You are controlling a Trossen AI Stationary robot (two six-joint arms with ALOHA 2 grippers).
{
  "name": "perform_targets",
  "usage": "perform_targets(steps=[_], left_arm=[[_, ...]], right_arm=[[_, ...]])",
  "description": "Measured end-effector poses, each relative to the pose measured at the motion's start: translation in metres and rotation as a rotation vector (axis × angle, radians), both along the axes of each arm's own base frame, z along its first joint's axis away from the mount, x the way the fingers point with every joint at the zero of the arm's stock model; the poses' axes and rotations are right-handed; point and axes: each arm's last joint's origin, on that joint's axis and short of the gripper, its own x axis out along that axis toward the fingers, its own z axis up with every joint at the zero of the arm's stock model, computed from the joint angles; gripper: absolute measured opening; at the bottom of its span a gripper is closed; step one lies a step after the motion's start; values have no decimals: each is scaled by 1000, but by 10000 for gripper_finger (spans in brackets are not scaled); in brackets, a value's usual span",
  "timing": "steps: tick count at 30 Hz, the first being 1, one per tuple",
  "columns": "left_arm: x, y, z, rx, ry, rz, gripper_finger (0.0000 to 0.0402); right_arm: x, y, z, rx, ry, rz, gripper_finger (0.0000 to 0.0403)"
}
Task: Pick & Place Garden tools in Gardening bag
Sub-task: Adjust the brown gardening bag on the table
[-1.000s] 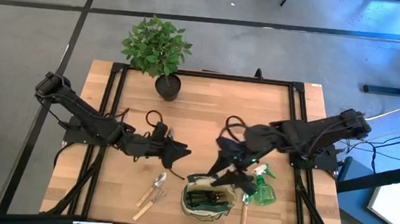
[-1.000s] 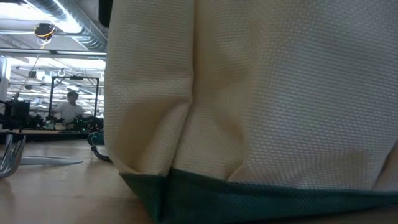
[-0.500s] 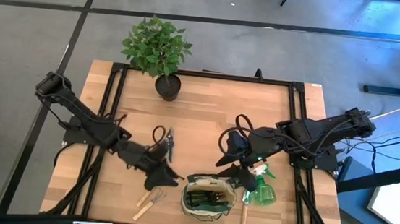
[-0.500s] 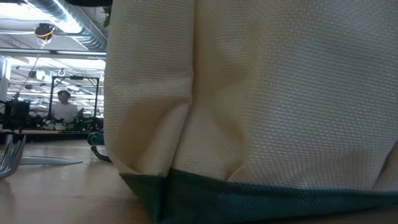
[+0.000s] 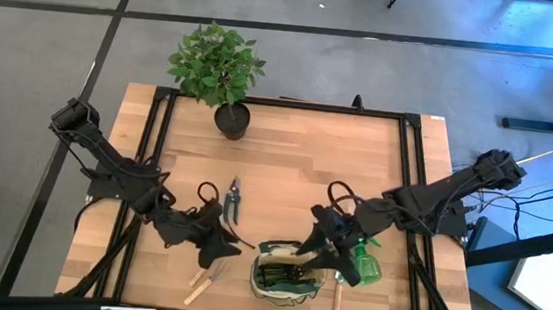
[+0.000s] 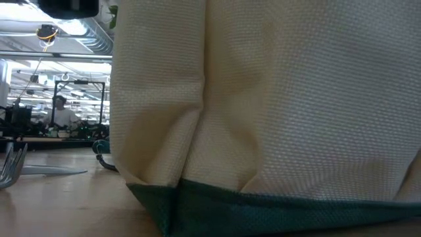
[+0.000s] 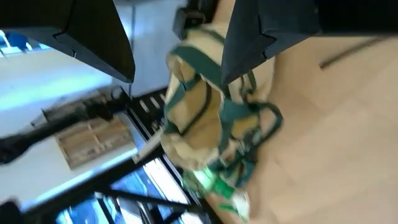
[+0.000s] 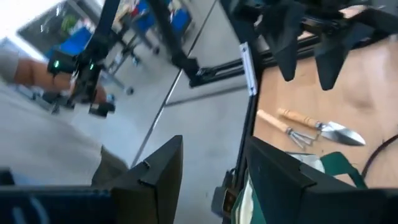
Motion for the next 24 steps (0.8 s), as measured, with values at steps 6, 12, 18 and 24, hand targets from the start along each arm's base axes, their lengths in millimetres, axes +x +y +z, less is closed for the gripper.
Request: perform_targets(steps=[6,12,18,24], left_arm=[[9,15,1,37,-19,77,235],[23,31,3,41,-29,-10,235],[27,30,7,113,69,-75,235],[46,16,12,228,220,-178,235]], right_arm=[[-9,-9,-21,52,-54,-113,176],[-16,-19,-33,116,-118,-305,176],[-18,-20,-42,166,-126,-310,176],[-18,-21,-45,165,-113,-300,176]])
